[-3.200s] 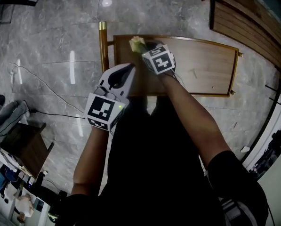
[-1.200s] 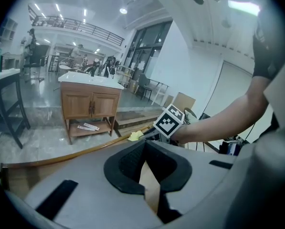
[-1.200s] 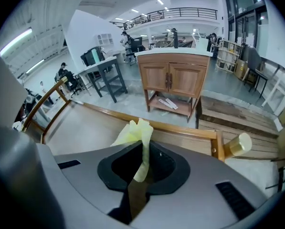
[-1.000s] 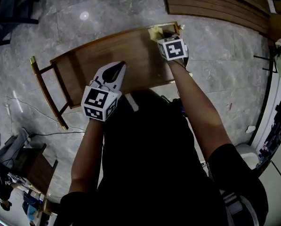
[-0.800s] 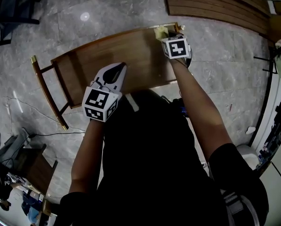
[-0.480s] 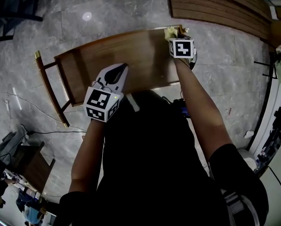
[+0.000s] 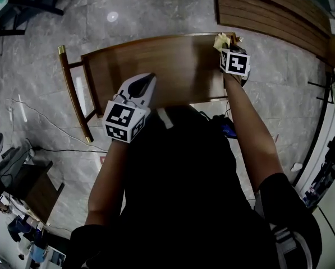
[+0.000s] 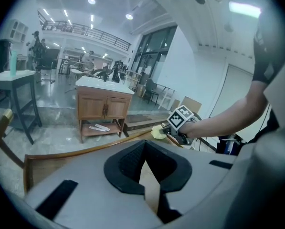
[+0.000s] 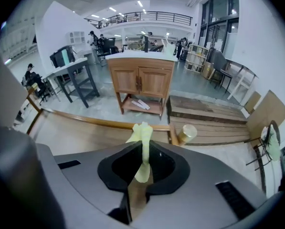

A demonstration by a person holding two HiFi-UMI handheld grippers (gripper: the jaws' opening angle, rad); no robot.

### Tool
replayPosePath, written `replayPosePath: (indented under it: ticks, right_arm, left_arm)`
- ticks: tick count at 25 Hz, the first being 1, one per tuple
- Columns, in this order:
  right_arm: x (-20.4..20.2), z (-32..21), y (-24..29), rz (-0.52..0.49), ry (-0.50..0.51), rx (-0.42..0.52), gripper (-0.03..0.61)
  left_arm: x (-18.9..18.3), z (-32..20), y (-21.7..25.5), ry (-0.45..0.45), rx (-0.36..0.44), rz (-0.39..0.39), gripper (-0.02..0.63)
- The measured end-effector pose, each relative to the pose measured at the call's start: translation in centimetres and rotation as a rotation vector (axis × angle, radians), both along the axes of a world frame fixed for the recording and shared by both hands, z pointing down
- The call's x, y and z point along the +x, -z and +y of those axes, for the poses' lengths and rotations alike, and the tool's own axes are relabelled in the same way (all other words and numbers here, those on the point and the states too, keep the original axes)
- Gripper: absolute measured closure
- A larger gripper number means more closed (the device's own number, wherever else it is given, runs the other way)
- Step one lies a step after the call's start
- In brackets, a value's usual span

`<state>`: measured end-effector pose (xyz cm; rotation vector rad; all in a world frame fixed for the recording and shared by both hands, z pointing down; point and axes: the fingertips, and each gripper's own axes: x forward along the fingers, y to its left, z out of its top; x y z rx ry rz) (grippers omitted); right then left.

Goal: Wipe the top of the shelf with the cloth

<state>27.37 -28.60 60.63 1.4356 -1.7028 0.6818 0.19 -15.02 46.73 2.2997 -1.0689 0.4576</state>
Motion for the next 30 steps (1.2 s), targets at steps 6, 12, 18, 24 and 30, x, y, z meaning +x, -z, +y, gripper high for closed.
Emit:
replayPosePath:
  ticks: [6,12,18,24,30]
  right_arm:
    - [-14.9,3.5,2.8,-0.231,0.217,0.025,0.538]
    - [-31.7,6.7,3.6,-0.383,0.404,-0.022,0.538]
    - [-45.2,10.3,2.7,-0.508,0.492,-0.090,0.537]
    - [-51.5,12.5,-0.8,-0.471,0.510,-0.152,0.538]
    - [-52.3,12.4,-3.3,-0.386,0.526,-0.180,0.538]
  left_arm:
    - [-8.3,1.2,1.8,0.116,0.016,-0.020,0.604]
    - [-16.0,3.8,3.5,0.174,0.034,-0.049,0.603]
    - [-21.0,6.3,3.8,0.200,0.036,-0.062,0.604]
    - [-24.4,7.5,3.0,0.202,0.026,-0.058,0.603]
    - [-24.8,8.1,2.4,0.178,0.017,-0.046,0.604]
